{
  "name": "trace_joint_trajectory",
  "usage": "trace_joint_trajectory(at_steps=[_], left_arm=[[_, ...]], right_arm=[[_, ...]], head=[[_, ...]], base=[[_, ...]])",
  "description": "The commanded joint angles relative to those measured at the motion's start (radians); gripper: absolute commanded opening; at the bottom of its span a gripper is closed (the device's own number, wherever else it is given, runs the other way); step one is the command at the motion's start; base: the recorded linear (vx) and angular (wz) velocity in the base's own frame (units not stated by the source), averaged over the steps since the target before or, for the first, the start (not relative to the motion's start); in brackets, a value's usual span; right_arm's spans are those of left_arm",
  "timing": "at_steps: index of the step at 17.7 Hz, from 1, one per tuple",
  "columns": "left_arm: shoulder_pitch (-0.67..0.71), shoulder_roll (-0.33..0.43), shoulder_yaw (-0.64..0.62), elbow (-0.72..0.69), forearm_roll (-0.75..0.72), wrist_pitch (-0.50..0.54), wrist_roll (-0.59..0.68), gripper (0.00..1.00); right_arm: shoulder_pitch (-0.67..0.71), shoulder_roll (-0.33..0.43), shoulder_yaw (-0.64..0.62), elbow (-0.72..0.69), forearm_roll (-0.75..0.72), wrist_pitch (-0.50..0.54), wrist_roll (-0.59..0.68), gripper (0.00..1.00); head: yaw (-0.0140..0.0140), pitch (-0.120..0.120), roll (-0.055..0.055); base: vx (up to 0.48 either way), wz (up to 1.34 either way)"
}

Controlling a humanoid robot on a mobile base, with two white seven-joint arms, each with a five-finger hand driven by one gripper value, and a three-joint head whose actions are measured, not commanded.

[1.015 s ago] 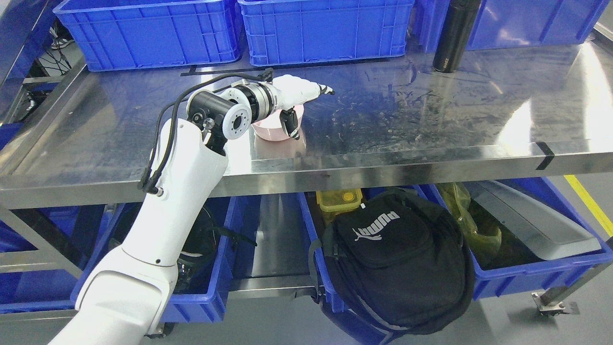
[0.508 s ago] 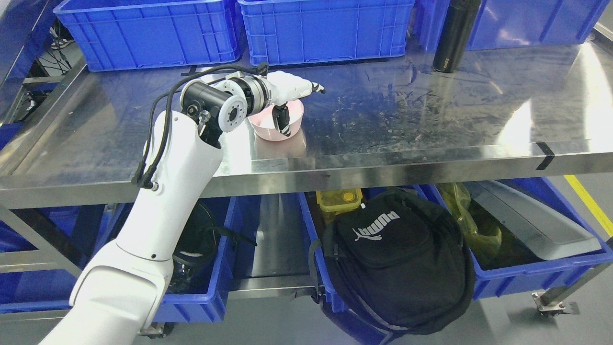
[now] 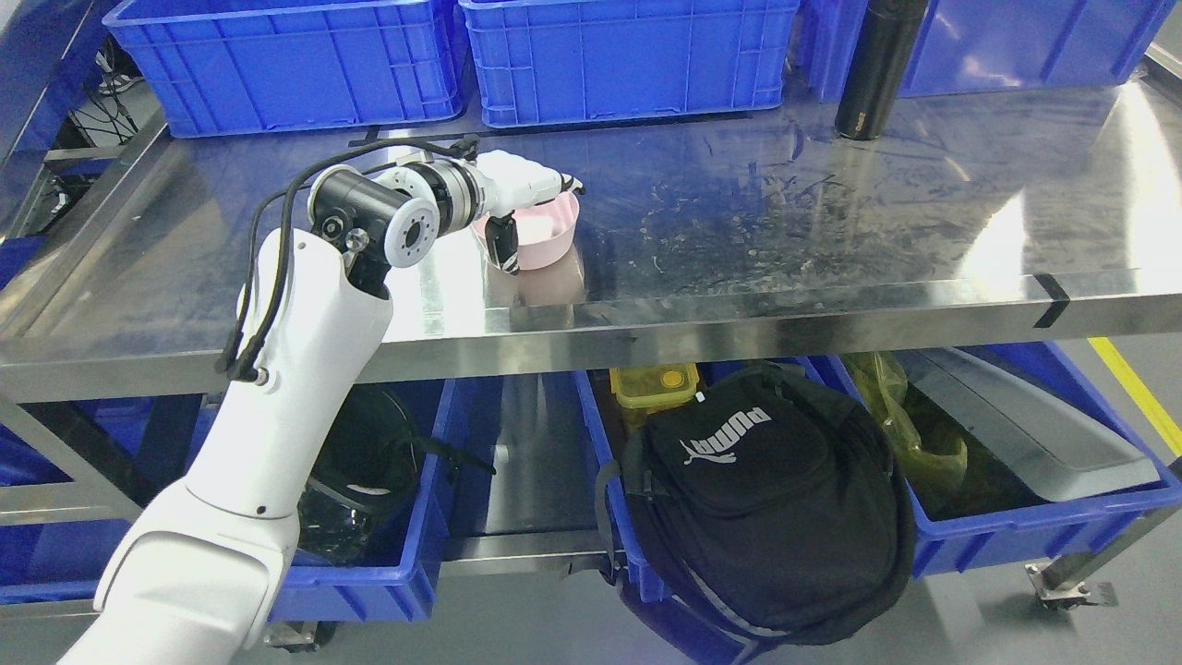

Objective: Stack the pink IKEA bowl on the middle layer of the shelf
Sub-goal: 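Close the left hand fingers on the pink bowl's rim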

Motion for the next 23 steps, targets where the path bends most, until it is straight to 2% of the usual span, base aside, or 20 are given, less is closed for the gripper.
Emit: trace_joint_trajectory(at_steps=[1,8,14,18,21,23], left_arm=[[0.028,0.045,0.006,-0.029,-0.002,-0.011,0.004,0.92],[0.033,-0.024,0.007,0.064,-0.006,-0.015,0.018,0.87],[0.03,-0.047,0.006,0.12,-0.033,-0.023,0.021,0.78],[0.036,-0.053,0.012,0.121,-0.033,-0.04,0.004,0.67],[0.039,-0.067,0.061,0.121,-0.031,-0.084,-0.005,0.49],[0.044,-0.096,0.107,0.121,-0.028,-0.145,-0.011,0.3]], right_arm=[[0.023,-0.017,0.0,-0.017,0.0,0.0,-0.001,1.0],[0.023,-0.017,0.0,-0.017,0.0,0.0,-0.001,1.0],[0.023,-0.017,0.0,-0.017,0.0,0.0,-0.001,1.0],[0.023,-0.017,0.0,-0.017,0.0,0.0,-0.001,1.0],[0.023,-0.017,0.0,-0.017,0.0,0.0,-0.001,1.0],[0.023,-0.017,0.0,-0.017,0.0,0.0,-0.001,1.0]], head=[[0.0,0.0,0.0],[0.0,0.0,0.0],[0.0,0.0,0.0],[0.0,0.0,0.0],[0.0,0.0,0.0],[0.0,0.0,0.0]], base=[[0.0,0.0],[0.0,0.0],[-0.001,0.0],[-0.004,0.01],[-0.015,0.07],[-0.03,0.1]])
